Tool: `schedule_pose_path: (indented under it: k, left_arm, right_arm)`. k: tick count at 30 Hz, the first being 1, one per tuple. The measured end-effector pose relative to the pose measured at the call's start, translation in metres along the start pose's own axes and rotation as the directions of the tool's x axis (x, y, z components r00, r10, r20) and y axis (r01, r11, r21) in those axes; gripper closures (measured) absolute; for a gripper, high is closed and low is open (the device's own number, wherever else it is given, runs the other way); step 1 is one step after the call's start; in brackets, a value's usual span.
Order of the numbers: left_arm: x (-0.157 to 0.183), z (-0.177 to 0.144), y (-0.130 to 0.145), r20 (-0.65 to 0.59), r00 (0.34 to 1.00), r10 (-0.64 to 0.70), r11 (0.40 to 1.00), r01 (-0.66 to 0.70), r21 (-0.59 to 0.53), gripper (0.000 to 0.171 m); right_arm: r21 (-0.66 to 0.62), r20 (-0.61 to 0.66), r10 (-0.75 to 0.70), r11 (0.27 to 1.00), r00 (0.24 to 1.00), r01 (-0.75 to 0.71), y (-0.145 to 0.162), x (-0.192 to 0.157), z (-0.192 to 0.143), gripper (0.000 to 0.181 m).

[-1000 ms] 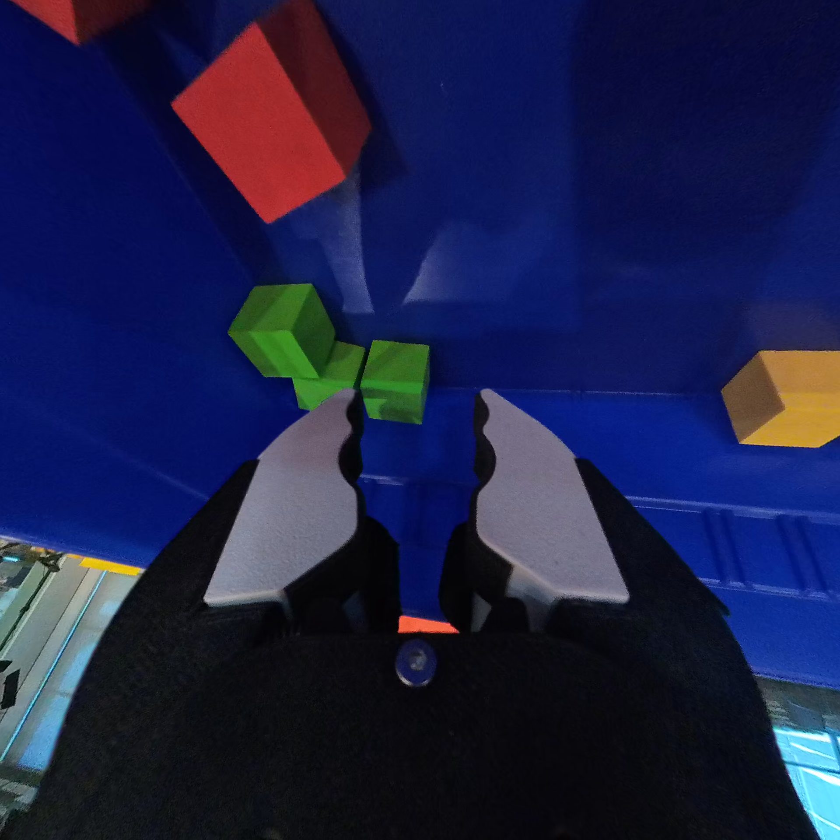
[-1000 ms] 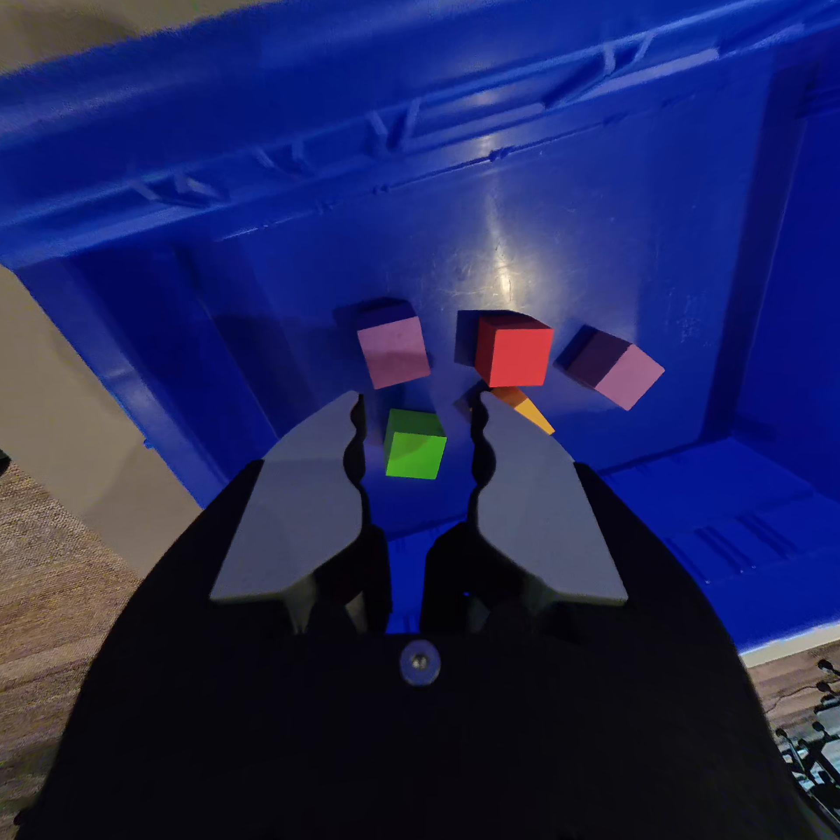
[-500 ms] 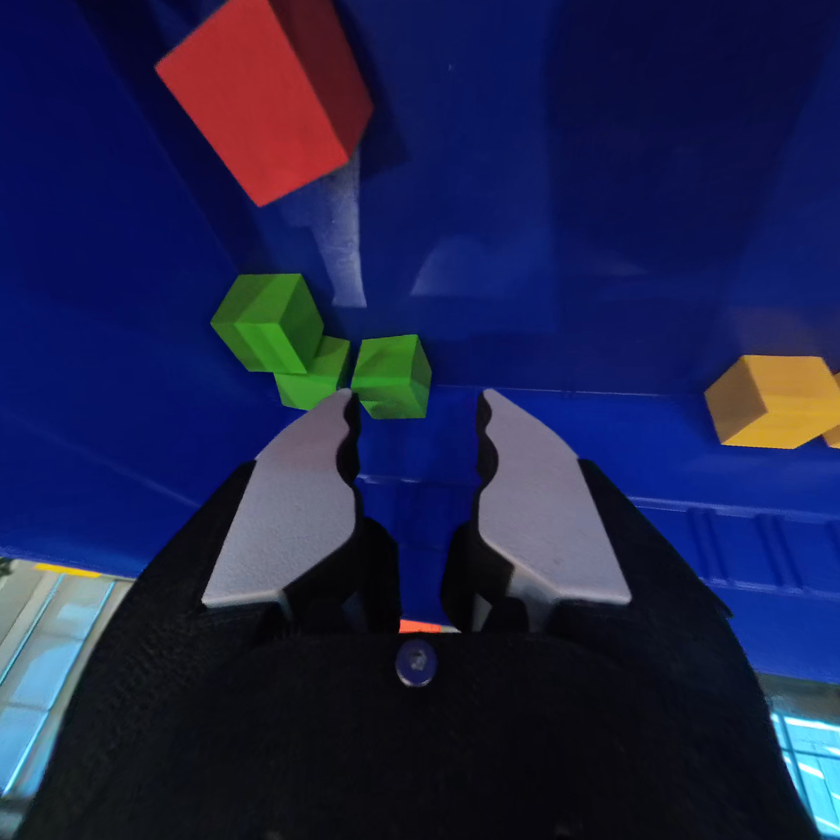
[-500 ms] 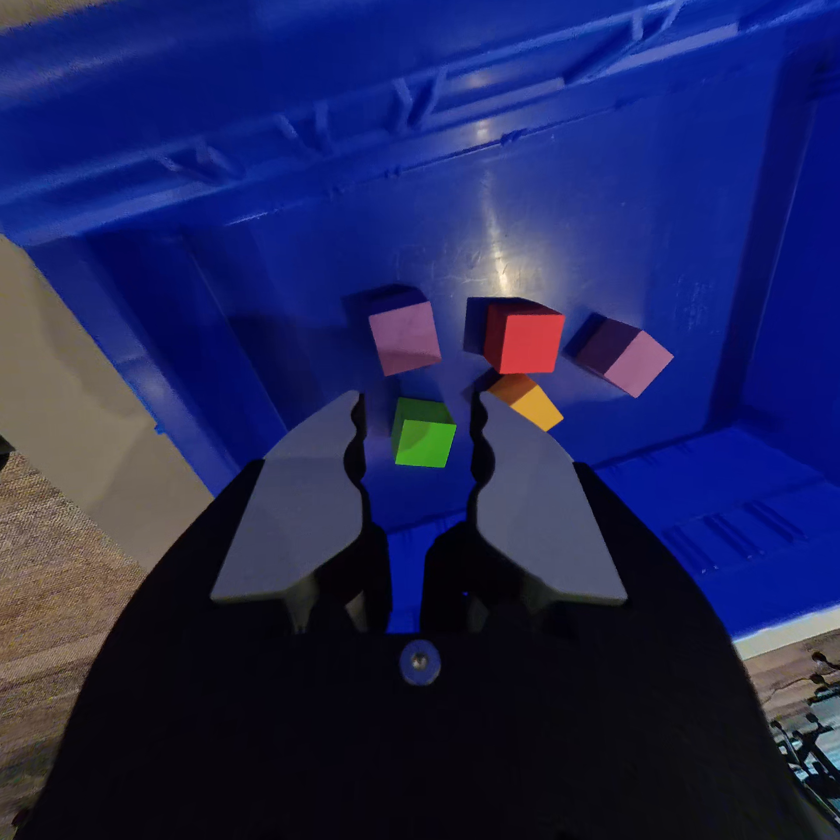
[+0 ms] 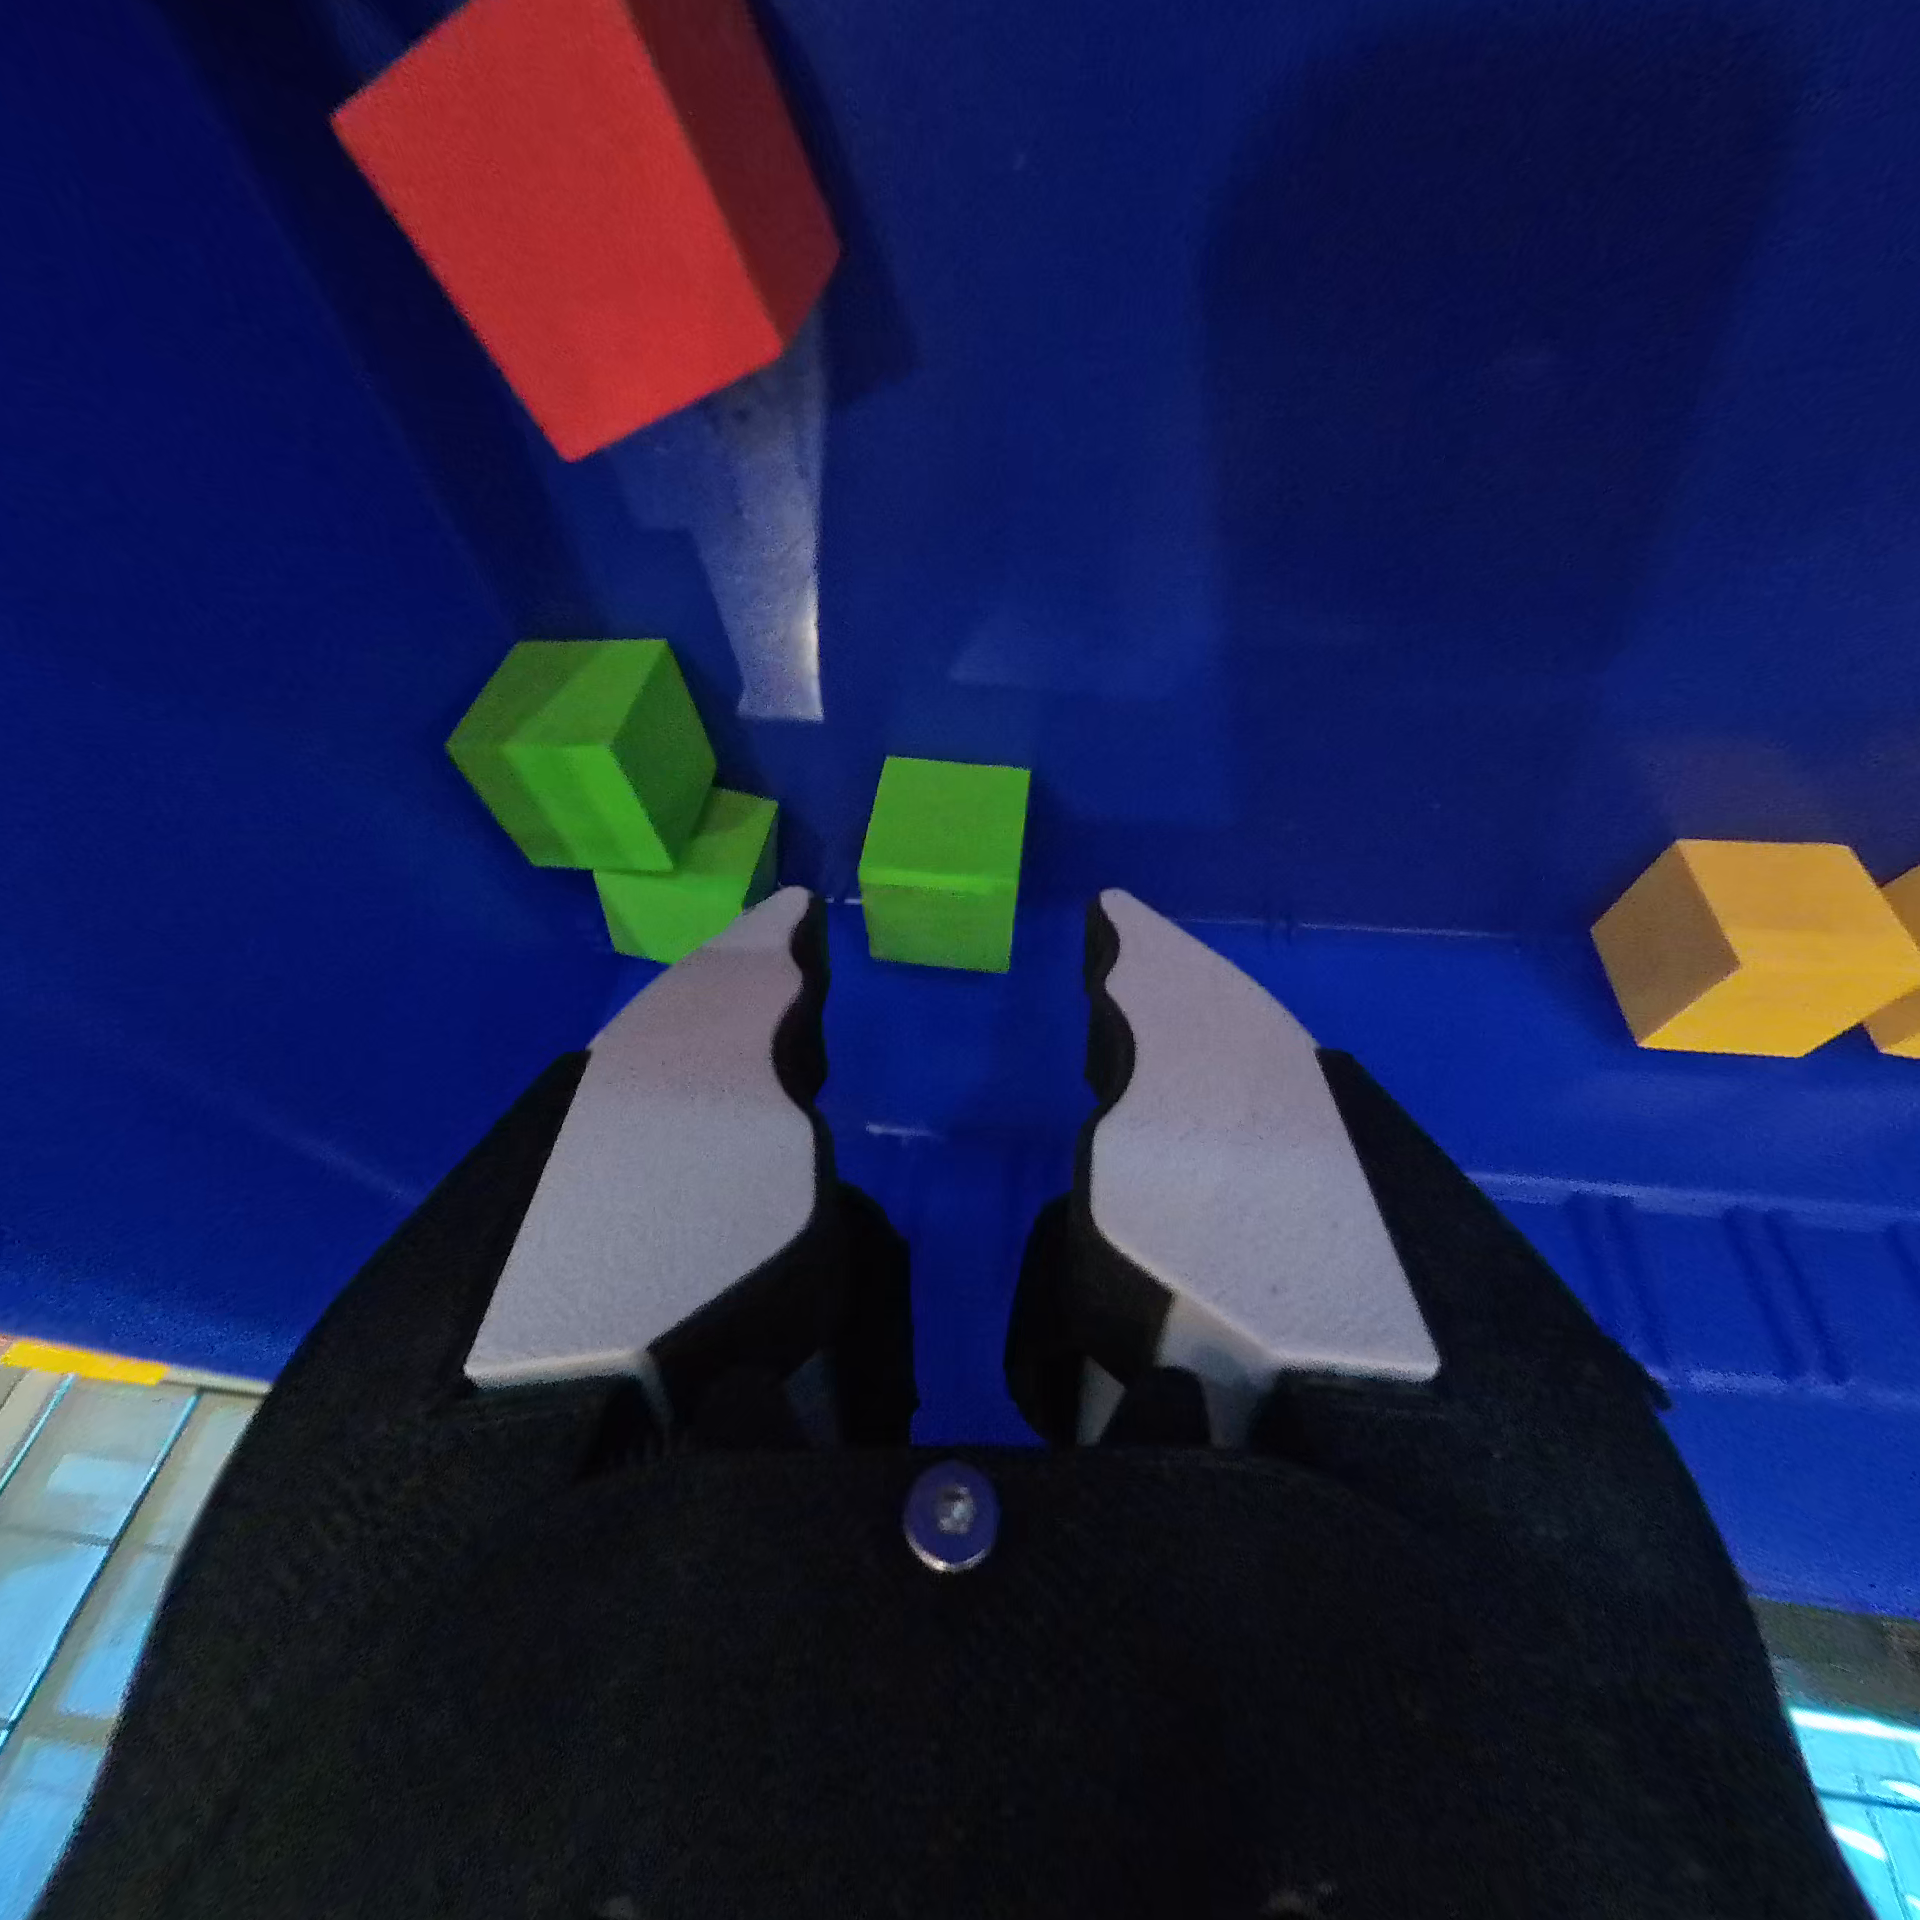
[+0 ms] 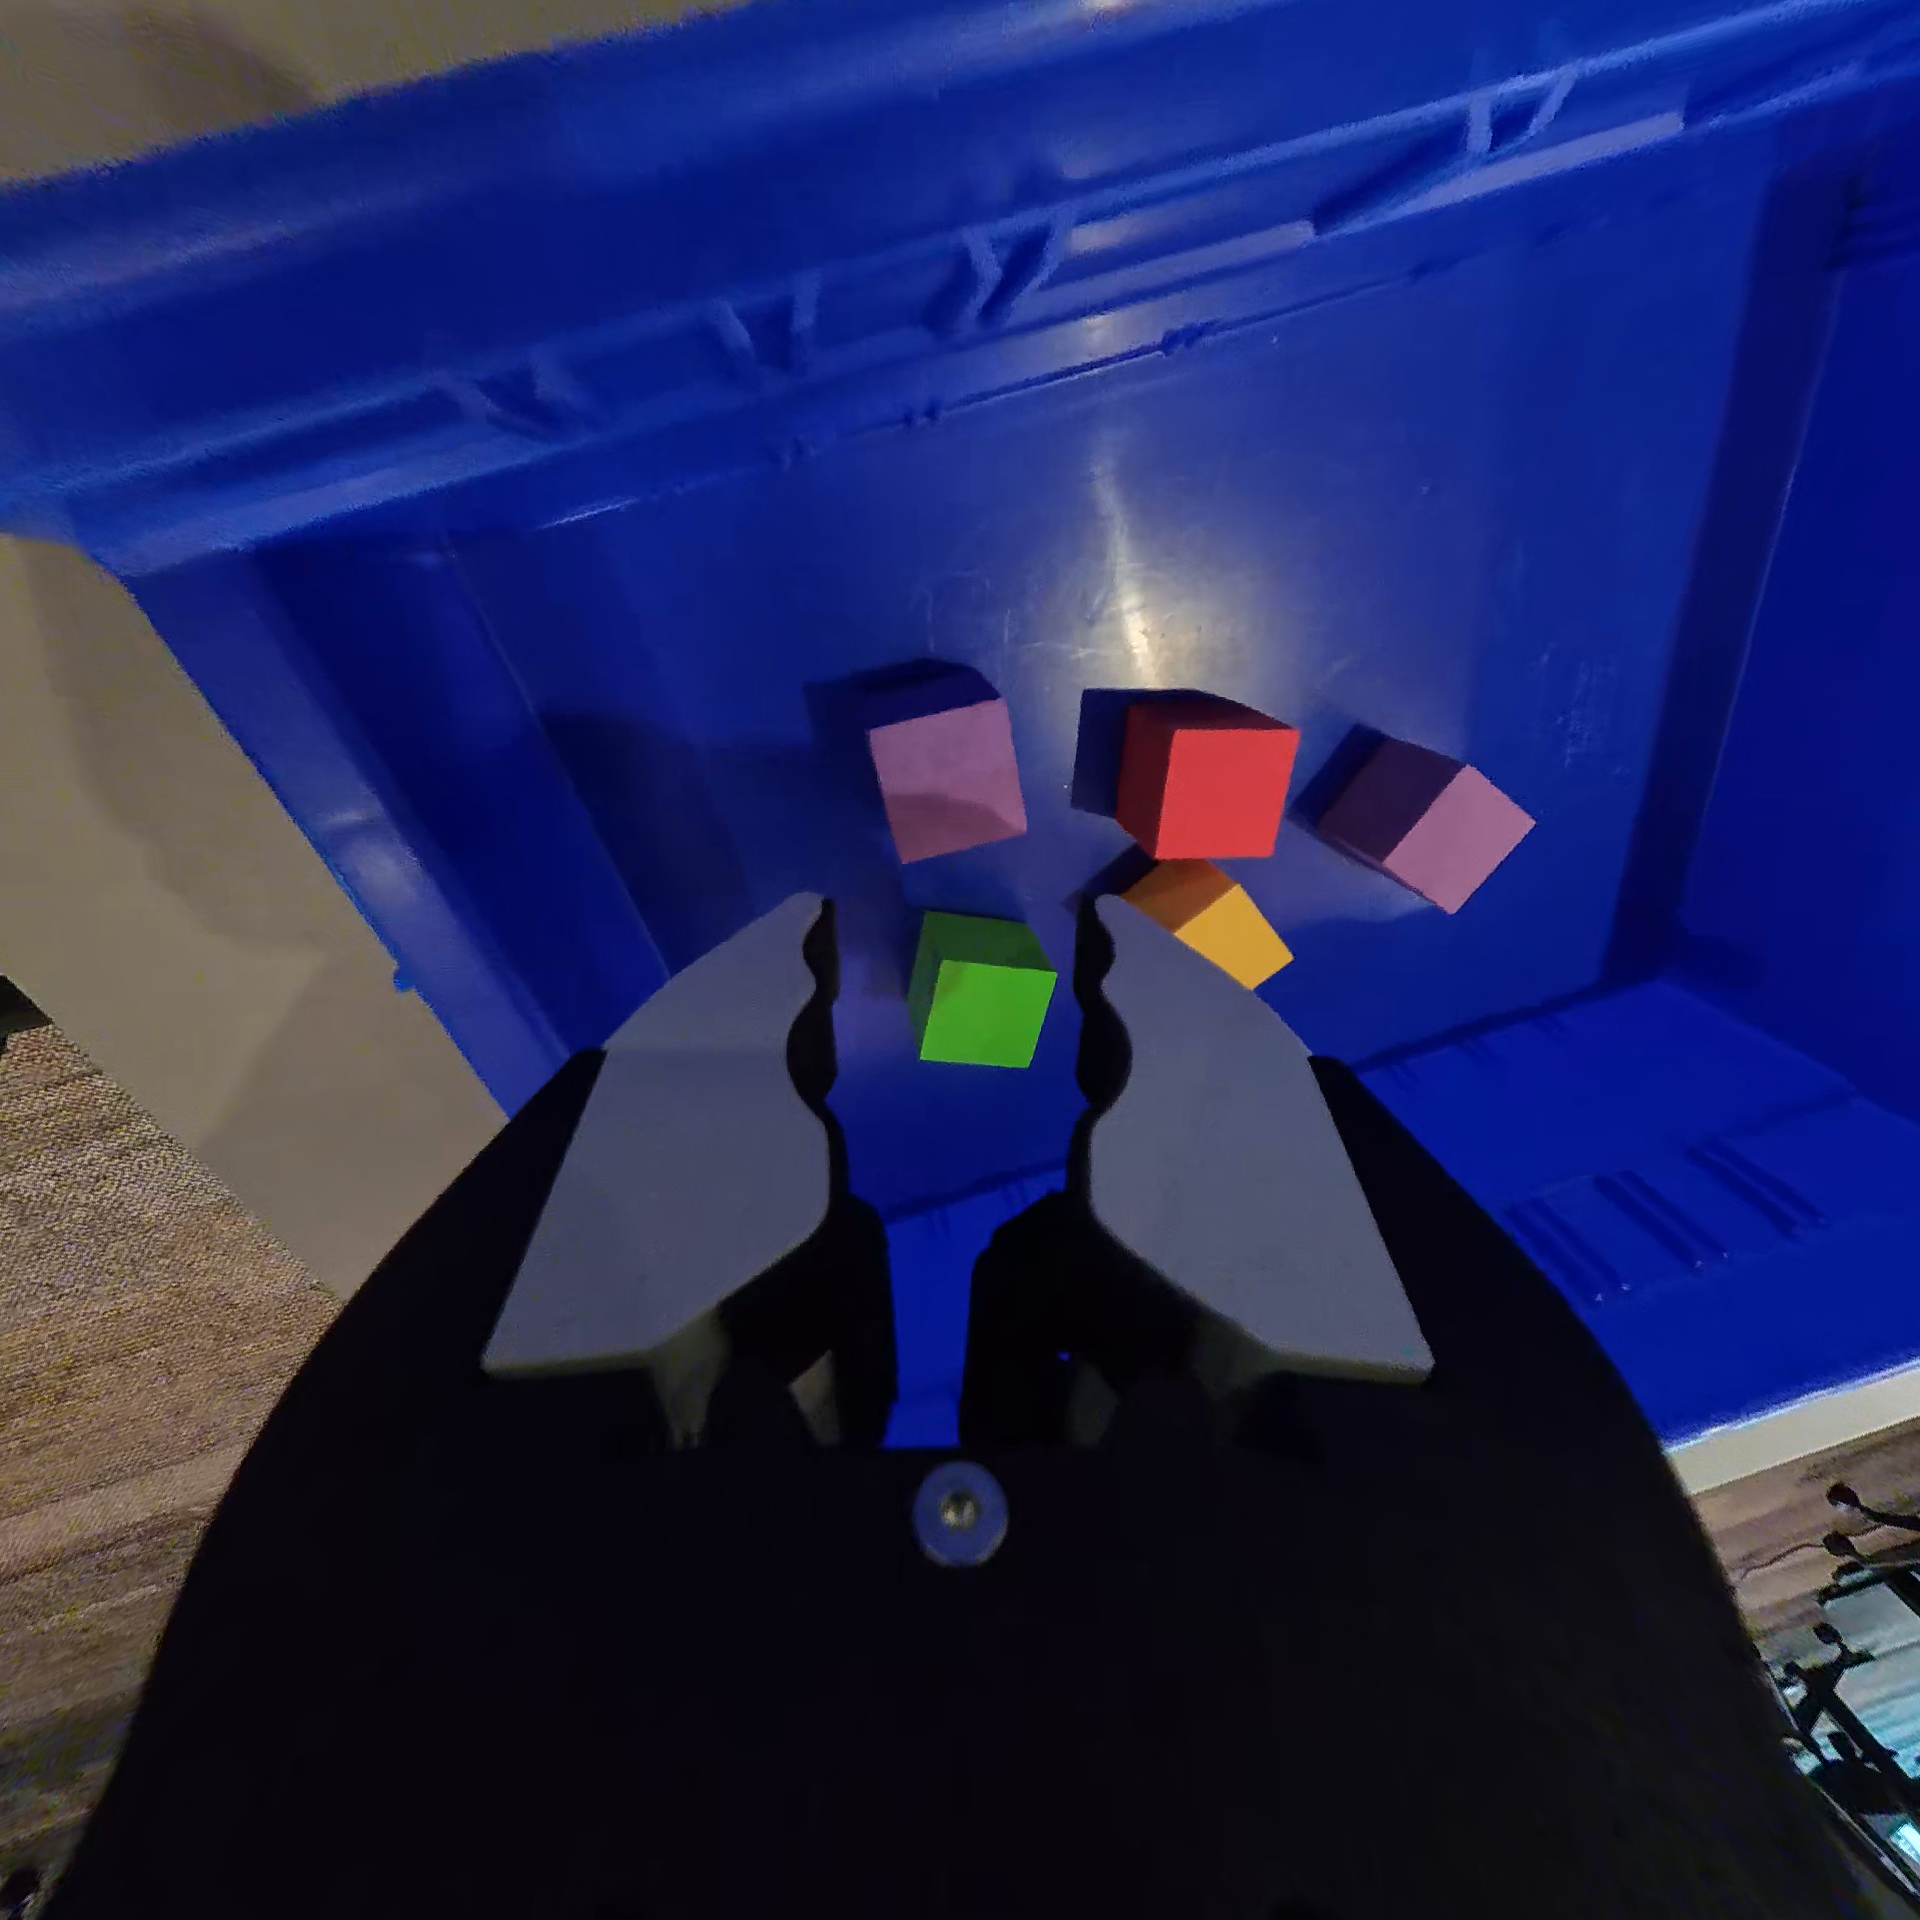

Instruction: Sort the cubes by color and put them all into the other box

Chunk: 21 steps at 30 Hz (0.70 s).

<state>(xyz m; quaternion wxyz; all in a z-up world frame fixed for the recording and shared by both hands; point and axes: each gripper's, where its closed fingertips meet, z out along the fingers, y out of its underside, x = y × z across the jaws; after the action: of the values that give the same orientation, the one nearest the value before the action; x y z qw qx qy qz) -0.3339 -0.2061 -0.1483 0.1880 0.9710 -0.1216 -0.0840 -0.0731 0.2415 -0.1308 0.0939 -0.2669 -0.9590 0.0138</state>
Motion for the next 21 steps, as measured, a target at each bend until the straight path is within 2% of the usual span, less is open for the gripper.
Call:
schedule_pose_path:
  k: [3,6,9,12,14,15,17,19,21]
  left_arm:
    - [0.004,0.008,-0.002,0.005,1.0,0.03,0.999,-0.03,-0.033,0.126]
    - [0.003,0.01,-0.001,0.024,0.999,0.048,0.996,-0.046,-0.075,0.141]
    - [0.01,0.007,-0.002,-0.025,1.0,0.008,0.998,-0.01,-0.062,0.142]
    - [0.019,-0.009,-0.015,-0.084,0.993,-0.086,0.994,0.091,0.063,0.142]
    - [0.034,-0.034,-0.035,-0.179,0.973,-0.146,0.954,0.186,0.234,0.142]
    - [0.045,-0.053,-0.048,-0.247,0.958,-0.145,0.911,0.227,0.346,0.142]
    - [0.068,-0.099,-0.074,-0.346,0.934,-0.085,0.763,0.285,0.58,0.142]
    - [0.094,-0.155,-0.096,-0.423,0.906,0.031,0.539,0.341,0.77,0.141]
    - [0.121,-0.215,-0.112,-0.5,0.847,0.179,0.277,0.444,0.852,0.142]
  right_arm:
    - [-0.005,-0.003,0.005,1.0,1.0,-0.005,0.003,0.0,-0.001,0.137]
    - [0.0,-0.01,0.005,1.0,1.0,-0.005,0.003,-0.001,-0.003,0.138]
    - [0.015,-0.017,0.008,1.0,1.0,-0.008,0.002,-0.003,-0.007,0.138]
    - [0.058,-0.035,0.02,0.998,0.999,-0.018,-0.001,-0.007,-0.013,0.139]
    - [0.119,-0.06,0.029,0.993,0.998,-0.021,-0.006,-0.012,-0.023,0.139]
    - [0.167,-0.074,0.029,0.986,0.997,-0.017,-0.012,-0.015,-0.028,0.139]
    - [0.274,-0.118,0.033,0.962,0.993,0.0,-0.024,-0.022,-0.043,0.138]
    - [0.425,-0.185,0.038,0.904,0.982,0.045,-0.045,-0.029,-0.063,0.137]
    - [0.569,-0.251,0.047,0.815,0.967,0.108,-0.07,-0.042,-0.085,0.133]
